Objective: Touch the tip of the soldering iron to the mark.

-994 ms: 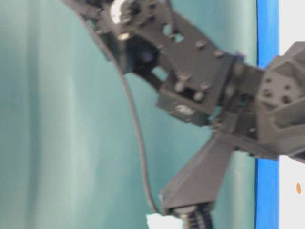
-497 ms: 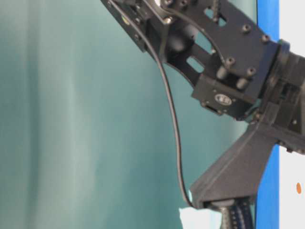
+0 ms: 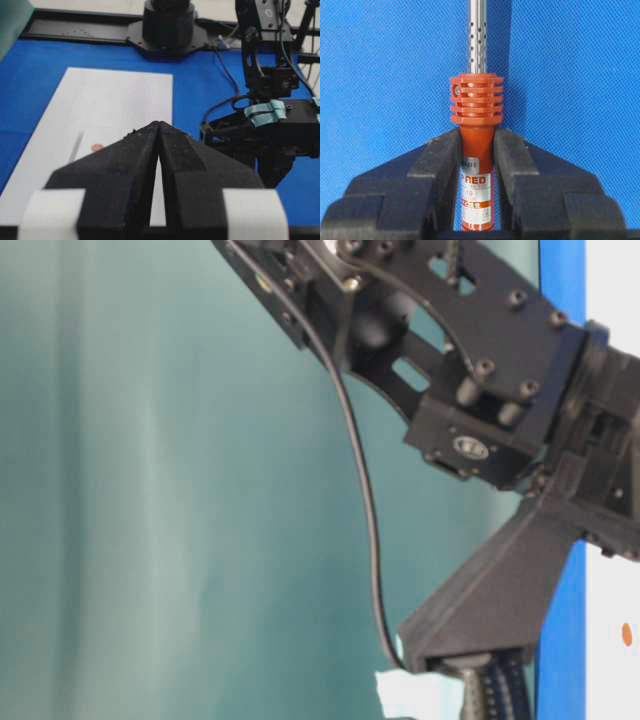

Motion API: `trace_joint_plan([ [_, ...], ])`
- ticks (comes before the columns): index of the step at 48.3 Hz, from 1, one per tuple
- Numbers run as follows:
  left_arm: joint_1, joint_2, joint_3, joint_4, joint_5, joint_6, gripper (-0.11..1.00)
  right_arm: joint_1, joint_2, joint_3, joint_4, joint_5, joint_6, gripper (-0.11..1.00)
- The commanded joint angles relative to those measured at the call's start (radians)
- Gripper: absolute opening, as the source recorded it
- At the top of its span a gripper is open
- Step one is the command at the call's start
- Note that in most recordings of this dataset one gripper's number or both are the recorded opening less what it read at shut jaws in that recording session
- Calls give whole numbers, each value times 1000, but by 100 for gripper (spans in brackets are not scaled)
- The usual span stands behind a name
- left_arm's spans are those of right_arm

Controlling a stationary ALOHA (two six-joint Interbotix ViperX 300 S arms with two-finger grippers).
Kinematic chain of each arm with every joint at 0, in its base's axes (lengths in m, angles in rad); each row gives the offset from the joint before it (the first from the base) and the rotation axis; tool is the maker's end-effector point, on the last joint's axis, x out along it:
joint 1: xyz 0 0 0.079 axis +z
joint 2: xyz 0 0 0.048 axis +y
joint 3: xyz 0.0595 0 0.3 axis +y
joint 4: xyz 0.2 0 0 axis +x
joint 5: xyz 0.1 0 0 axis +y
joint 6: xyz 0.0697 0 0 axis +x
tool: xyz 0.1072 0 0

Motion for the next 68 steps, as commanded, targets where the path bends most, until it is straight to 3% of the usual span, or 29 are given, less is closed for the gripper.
trace_joint_plan([
  [1, -2, 5, -11, 2, -8, 0, 0, -5, -23, -3, 2, 3, 0, 7],
  [5, -2, 5, -11, 2, -8, 0, 0, -5, -25, -3, 2, 2, 0, 9],
  [7, -2, 6, -9, 2, -8, 0, 0, -5, -25, -3, 2, 3, 0, 16],
  [18, -2, 5, -11, 2, -8, -2, 0, -8, -34, -9, 0, 3, -2, 80],
  [21, -2, 3, -11, 2, -8, -2, 0, -8, -38, -9, 0, 9, -2, 90],
  [27, -2, 2, -12, 2, -8, -2, 0, -8, -69, -9, 0, 46, -2, 84],
  [53, -2, 0, -12, 2, -8, -2, 0, -8, -334, -44, -17, 339, -3, 85],
  [68, -2, 0, -11, 2, -8, 0, 0, -37, -345, -44, -48, 339, -14, 84],
])
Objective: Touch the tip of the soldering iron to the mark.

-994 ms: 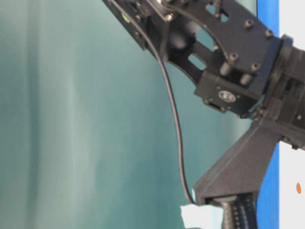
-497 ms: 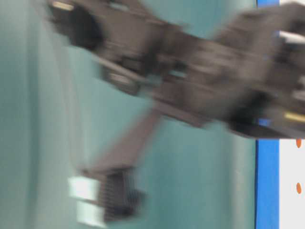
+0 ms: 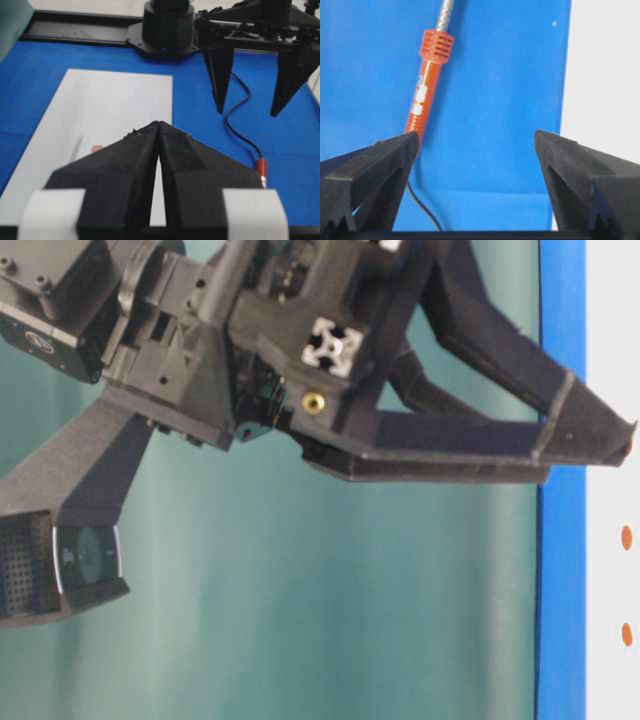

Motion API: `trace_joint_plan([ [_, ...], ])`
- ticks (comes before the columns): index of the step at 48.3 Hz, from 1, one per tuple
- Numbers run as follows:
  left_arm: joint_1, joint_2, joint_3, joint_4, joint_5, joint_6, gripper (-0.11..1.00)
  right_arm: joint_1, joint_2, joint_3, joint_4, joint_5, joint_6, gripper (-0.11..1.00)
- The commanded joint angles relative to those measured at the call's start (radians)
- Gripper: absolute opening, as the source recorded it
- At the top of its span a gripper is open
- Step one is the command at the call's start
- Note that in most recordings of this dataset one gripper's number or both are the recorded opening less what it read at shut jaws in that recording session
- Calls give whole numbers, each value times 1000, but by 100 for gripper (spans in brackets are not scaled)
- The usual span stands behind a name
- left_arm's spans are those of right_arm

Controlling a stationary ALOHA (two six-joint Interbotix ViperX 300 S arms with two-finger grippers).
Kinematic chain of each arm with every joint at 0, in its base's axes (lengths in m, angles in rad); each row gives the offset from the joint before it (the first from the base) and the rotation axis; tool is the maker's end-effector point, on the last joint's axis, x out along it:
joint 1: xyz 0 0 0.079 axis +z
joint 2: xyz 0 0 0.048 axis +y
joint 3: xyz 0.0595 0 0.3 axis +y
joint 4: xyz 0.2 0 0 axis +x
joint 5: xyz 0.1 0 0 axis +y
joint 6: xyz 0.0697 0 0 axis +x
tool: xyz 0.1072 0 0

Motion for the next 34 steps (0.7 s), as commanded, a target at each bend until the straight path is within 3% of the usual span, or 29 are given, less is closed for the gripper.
trace_joint_plan([
  [1, -2, 5, -11, 2, -8, 2, 0, -28, -34, -21, -18, -6, -3, 84],
  [6, -2, 5, -11, 2, -8, 0, 0, -83, -35, -21, -28, -3, -25, 84],
  [20, -2, 5, -12, 3, -8, 0, 0, -262, -43, -21, -21, -9, -170, 84],
  [27, -2, 5, -11, 2, -8, 0, 0, -330, -46, -21, -20, -18, -192, 84],
  [34, -2, 5, -11, 2, -8, 0, 0, -345, -48, -21, -21, -28, -193, 84],
])
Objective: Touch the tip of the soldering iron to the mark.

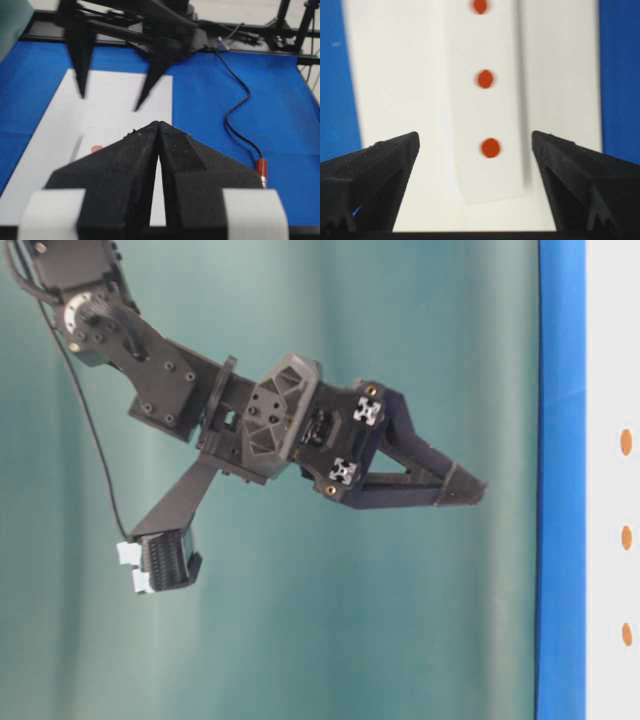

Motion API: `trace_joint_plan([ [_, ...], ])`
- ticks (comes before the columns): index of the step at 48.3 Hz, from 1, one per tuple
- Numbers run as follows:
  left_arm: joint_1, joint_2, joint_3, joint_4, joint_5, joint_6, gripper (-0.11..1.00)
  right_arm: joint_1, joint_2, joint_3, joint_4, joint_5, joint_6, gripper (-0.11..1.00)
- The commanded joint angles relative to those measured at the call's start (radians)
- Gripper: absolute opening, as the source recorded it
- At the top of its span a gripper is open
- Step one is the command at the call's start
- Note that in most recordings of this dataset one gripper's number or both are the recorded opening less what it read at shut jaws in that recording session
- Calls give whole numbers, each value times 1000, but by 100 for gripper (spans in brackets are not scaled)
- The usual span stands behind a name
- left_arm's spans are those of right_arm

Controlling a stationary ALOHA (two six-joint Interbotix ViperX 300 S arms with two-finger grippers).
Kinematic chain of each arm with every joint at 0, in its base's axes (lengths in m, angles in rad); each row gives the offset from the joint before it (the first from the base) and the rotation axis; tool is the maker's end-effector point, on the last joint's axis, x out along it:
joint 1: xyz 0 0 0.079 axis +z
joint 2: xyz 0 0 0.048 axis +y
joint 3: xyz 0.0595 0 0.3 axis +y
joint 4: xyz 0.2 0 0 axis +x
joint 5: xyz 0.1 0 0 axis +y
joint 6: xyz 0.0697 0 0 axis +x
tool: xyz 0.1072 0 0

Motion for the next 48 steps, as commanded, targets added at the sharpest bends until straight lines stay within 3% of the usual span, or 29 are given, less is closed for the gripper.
trace_joint_plan([
  [1, -2, 5, -11, 2, -8, -2, 0, 2, -35, -21, 2, -14, -2, 84],
  [11, -2, 5, -11, 2, -8, -2, 0, -2, -101, 9, -5, -5, -5, 84],
  [20, -2, 5, -11, 2, -8, -2, 0, -14, -236, 100, -6, -15, -3, 84],
  [48, -2, -12, -14, 2, -9, 0, 0, -44, -816, 546, -9, -261, 5, 84],
])
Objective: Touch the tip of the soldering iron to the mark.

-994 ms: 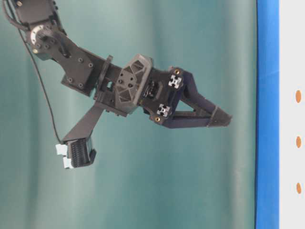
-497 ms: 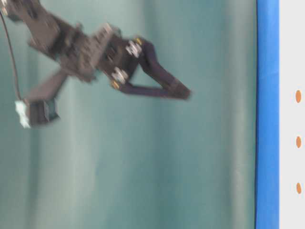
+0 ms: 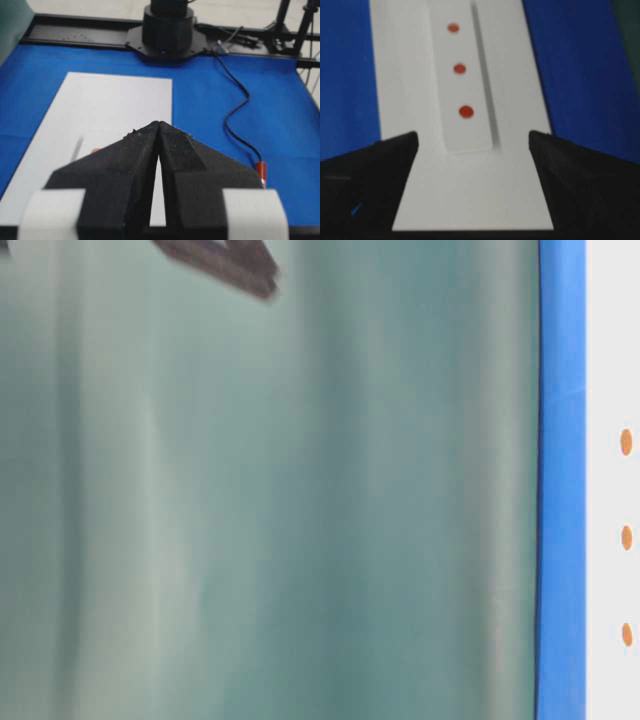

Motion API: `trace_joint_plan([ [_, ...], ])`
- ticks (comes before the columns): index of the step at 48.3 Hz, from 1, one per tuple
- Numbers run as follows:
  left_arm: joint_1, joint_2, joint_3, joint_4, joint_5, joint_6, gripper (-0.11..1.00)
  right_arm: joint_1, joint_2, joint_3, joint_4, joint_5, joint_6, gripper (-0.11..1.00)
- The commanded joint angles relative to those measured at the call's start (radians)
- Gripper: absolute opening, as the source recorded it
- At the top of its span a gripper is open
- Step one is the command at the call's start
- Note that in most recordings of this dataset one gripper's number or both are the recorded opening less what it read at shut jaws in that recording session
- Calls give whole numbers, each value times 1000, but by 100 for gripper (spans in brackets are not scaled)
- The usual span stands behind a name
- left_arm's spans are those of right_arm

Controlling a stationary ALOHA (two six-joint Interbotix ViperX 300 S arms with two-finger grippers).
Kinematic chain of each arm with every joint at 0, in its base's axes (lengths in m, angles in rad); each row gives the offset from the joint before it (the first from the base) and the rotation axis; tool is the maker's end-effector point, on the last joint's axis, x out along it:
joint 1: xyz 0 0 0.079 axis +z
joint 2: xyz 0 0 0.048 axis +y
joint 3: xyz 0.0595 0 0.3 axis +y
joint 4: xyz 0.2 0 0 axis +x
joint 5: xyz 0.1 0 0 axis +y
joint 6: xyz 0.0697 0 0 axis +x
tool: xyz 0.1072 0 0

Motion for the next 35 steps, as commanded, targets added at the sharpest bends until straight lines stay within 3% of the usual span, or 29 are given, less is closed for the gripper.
trace_joint_plan([
  [1, -2, -2, -14, 2, -6, 0, 0, -15, -95, 51, -3, -37, 2, 84],
  [19, -2, -5, -12, 3, -5, 0, 0, -31, -350, 281, -2, -100, 3, 84],
  [35, -2, -5, -14, 2, -9, -2, 0, -29, -431, 416, 20, -130, 8, 84],
])
